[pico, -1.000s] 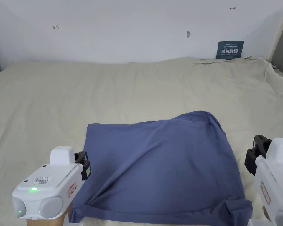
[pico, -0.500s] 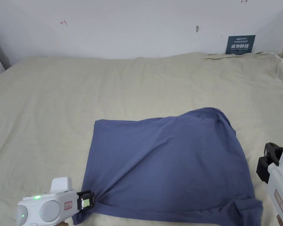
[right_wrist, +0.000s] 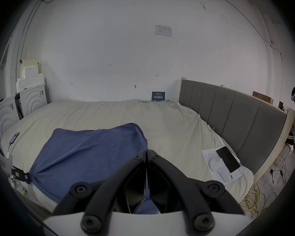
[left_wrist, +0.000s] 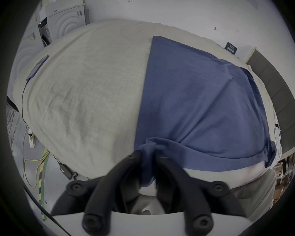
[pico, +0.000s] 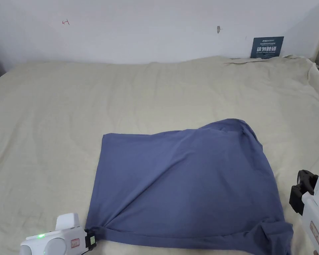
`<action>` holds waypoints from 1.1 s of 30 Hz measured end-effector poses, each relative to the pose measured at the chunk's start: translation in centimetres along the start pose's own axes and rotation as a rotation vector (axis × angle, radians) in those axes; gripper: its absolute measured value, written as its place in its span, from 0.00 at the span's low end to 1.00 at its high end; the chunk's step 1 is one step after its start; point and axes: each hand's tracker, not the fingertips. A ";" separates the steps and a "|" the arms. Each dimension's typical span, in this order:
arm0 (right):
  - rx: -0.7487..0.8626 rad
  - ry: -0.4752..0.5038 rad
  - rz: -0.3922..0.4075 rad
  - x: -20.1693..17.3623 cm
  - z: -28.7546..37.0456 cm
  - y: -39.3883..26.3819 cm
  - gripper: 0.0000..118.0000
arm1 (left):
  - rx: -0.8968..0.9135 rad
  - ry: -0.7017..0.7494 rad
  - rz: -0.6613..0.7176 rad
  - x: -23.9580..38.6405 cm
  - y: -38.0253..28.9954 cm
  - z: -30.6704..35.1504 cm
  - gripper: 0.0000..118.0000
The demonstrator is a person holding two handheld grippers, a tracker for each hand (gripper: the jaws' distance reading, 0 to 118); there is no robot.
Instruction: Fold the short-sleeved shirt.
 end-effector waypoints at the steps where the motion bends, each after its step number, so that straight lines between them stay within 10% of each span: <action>1: -0.007 -0.002 0.000 0.1 0.0 -0.1 0.00 | 0.009 0.020 -0.022 0.3 0.0 -0.1 0.07; 9: -0.250 0.023 -0.071 2.0 -1.6 -3.9 0.03 | 0.048 0.001 -0.058 0.2 0.3 1.6 0.02; 13: -0.407 0.058 -0.082 2.1 -2.7 -7.0 0.56 | 0.066 -0.006 -0.072 0.4 0.7 2.4 0.02; 16: -0.461 0.068 -0.069 1.6 -2.8 -9.0 0.70 | 0.074 -0.001 -0.088 0.6 0.8 2.8 0.02; 25: -0.564 0.082 -0.022 0.1 -4.4 -12.5 0.67 | 0.080 -0.011 -0.090 0.9 1.0 3.3 0.02; 27: -0.573 0.088 -0.021 -0.1 -4.7 -12.8 0.47 | 0.084 -0.013 -0.088 0.8 1.0 3.3 0.02; 29: -0.570 0.091 -0.018 -0.3 -4.7 -13.0 0.02 | 0.084 -0.013 -0.087 0.8 1.0 3.4 0.02; 33: -0.555 0.098 -0.010 -0.3 -4.3 -12.7 0.02 | 0.089 -0.014 -0.086 0.7 1.1 3.6 0.02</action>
